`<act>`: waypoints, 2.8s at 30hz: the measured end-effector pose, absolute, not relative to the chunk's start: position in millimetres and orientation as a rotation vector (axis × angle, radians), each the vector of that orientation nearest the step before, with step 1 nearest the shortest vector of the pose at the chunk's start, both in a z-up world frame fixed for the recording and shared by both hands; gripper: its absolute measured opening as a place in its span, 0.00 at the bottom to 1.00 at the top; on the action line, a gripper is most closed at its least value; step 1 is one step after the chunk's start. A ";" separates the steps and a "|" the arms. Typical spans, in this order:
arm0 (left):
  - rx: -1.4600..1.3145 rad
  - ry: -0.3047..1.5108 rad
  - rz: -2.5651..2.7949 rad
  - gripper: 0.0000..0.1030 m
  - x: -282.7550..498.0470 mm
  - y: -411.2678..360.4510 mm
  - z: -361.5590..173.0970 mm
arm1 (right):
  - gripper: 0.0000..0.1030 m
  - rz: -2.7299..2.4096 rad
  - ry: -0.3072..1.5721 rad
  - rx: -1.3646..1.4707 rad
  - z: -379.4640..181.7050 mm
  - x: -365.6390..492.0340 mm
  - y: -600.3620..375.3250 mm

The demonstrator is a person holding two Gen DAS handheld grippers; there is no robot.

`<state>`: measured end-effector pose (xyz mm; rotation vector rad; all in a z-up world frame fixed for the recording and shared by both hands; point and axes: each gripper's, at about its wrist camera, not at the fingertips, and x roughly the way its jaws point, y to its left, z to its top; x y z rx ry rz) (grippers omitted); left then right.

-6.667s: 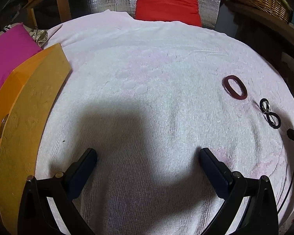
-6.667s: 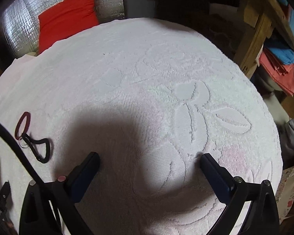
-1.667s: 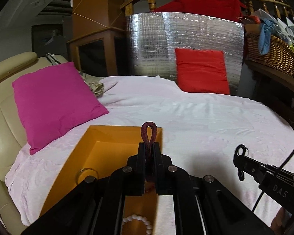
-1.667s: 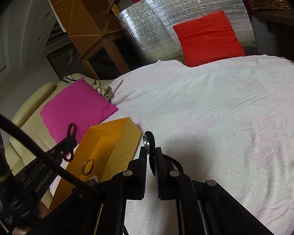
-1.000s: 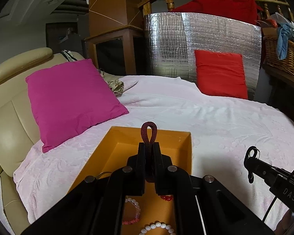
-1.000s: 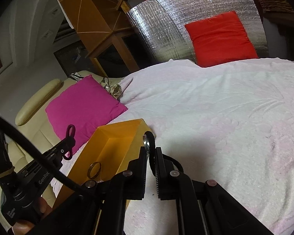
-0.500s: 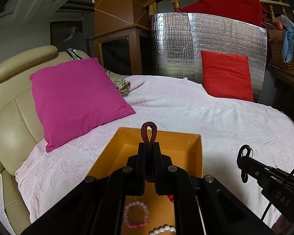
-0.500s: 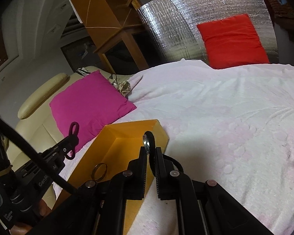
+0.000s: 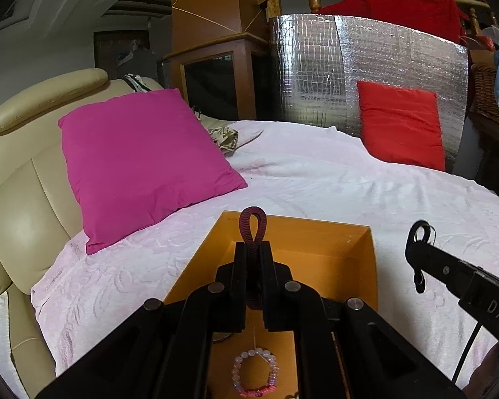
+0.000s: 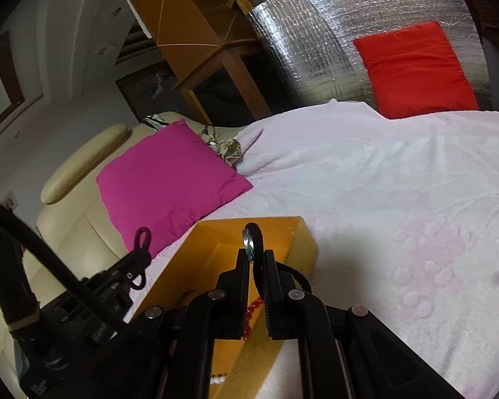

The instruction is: Organize jewelry

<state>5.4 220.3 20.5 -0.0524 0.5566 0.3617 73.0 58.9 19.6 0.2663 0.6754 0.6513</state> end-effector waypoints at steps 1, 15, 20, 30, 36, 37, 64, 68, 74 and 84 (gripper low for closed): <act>-0.052 0.558 0.364 0.07 6.6 221.3 19.7 | 0.09 0.661 0.676 0.270 19.7 73.7 60.7; -0.062 0.610 0.378 0.07 22.6 242.4 3.1 | 0.09 0.767 0.748 0.357 10.8 97.6 91.5; -0.071 0.647 0.367 0.07 31.0 246.3 -7.0 | 0.09 0.789 0.802 0.402 -1.7 114.0 97.6; -0.052 0.689 0.359 0.07 43.5 246.0 -18.8 | 0.09 0.794 0.851 0.440 -19.4 136.8 104.3; -0.047 0.705 0.356 0.07 48.3 249.5 -23.3 | 0.09 0.786 0.868 0.444 -26.4 145.5 111.2; -0.048 0.708 0.357 0.07 48.6 250.5 -24.0 | 0.09 0.785 0.871 0.445 -27.7 146.6 112.7; -0.038 0.769 0.352 0.58 58.4 244.7 -30.0 | 0.54 0.770 0.851 0.471 -30.6 149.3 112.9; -0.035 0.726 0.348 0.66 43.1 238.0 -11.6 | 0.66 0.767 0.822 0.487 -16.5 139.9 102.0; -0.026 0.613 0.417 0.83 -11.7 224.1 37.0 | 0.65 0.741 0.792 0.432 19.0 92.8 72.3; 0.018 0.497 0.525 0.97 -152.3 207.4 97.7 | 0.65 0.620 0.718 0.084 84.2 -65.3 25.3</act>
